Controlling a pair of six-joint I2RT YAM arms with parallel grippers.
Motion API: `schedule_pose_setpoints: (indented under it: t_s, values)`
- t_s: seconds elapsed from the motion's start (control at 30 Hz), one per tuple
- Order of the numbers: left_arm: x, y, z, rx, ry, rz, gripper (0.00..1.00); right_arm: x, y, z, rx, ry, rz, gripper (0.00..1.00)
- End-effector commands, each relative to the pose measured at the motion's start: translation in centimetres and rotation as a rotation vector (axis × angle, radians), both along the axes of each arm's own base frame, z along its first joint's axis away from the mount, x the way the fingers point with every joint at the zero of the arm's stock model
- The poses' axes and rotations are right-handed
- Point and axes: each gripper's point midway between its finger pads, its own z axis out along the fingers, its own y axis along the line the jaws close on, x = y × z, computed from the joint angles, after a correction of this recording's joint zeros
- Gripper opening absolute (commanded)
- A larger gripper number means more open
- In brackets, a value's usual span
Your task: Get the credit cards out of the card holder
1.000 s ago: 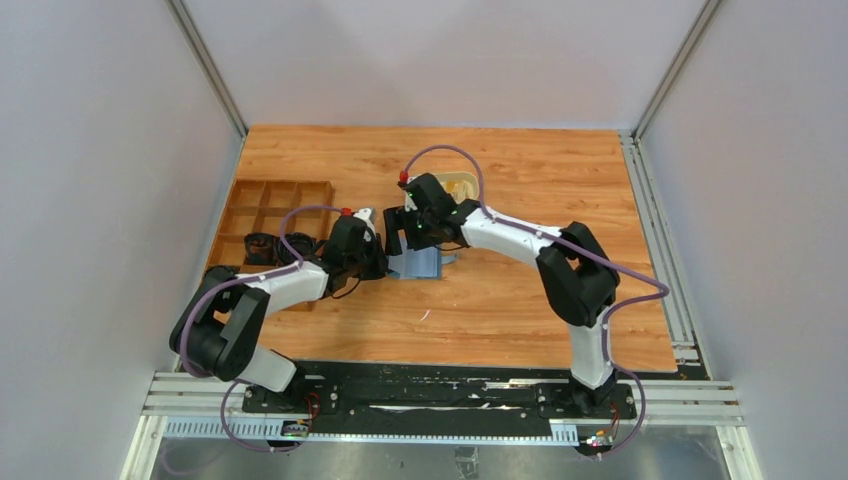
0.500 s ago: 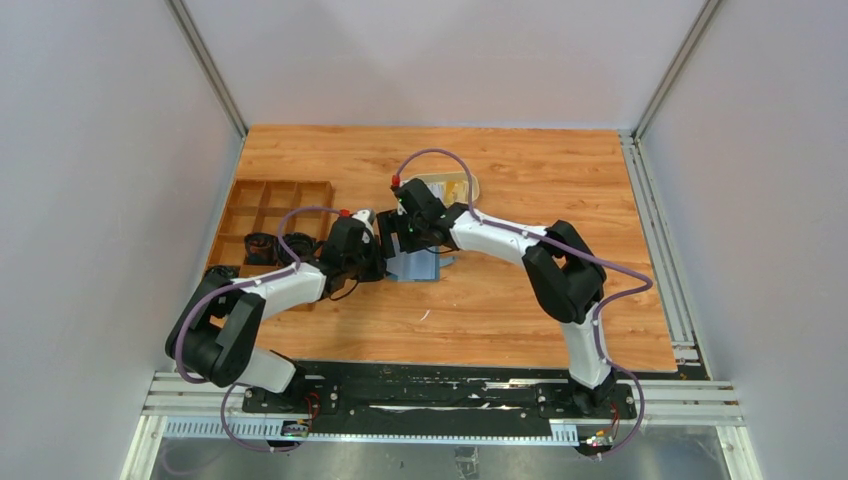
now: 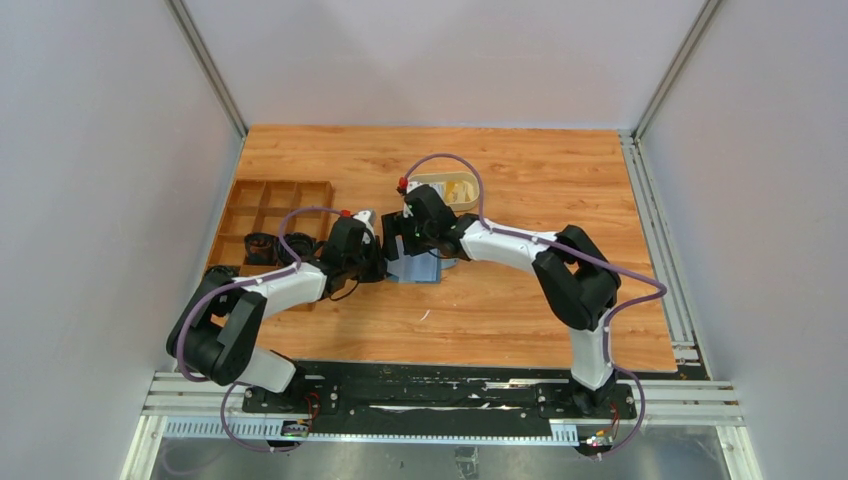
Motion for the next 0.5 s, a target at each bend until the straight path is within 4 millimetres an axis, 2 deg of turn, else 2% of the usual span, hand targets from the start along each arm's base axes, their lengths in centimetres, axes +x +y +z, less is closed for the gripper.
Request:
schedule_pose_setpoints:
  t_s: [0.0, 0.3, 0.47]
  values:
    - [-2.1, 1.3, -2.3, 0.072, 0.081, -0.004, 0.0, -0.2, 1.6, -1.1, 0.011, 0.019, 0.024, 0.85]
    - [-2.4, 1.6, -2.6, 0.076, 0.087, 0.001, 0.0, -0.7, 0.8, -2.1, -0.006, 0.029, 0.017, 0.85]
    - [-2.3, 1.4, -2.8, 0.076, 0.095, -0.004, 0.0, -0.9, 0.7, -0.9, 0.044, -0.009, 0.024, 0.85]
